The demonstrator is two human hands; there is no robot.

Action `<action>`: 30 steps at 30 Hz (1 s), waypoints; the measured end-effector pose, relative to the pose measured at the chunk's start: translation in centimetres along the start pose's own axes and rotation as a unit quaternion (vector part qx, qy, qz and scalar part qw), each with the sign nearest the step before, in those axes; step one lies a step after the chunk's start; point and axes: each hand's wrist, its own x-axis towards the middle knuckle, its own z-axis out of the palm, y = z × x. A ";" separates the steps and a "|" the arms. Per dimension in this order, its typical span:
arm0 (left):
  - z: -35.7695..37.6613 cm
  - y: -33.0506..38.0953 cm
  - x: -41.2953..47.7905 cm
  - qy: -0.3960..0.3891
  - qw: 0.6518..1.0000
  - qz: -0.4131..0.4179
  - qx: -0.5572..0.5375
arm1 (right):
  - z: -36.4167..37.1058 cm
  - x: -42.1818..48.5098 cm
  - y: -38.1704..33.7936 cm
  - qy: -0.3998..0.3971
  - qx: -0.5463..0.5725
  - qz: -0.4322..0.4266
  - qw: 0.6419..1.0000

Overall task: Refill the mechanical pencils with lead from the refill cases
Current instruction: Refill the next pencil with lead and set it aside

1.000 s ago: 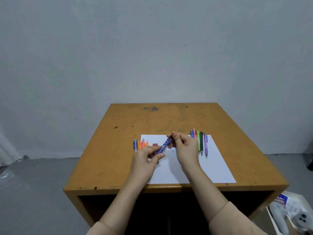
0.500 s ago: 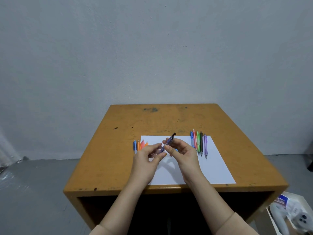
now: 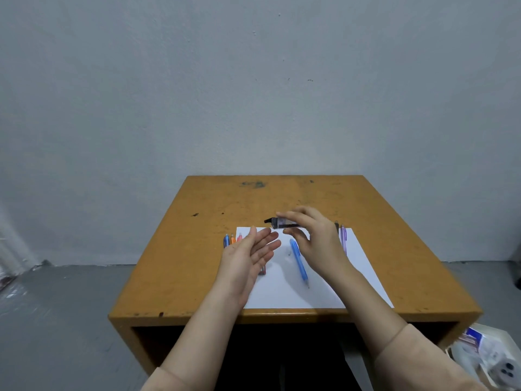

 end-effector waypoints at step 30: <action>0.5 1.7 -0.8 -0.020 0.977 -0.139 -0.160 | -1.1 1.3 1.3 -0.069 -0.202 -0.260 0.942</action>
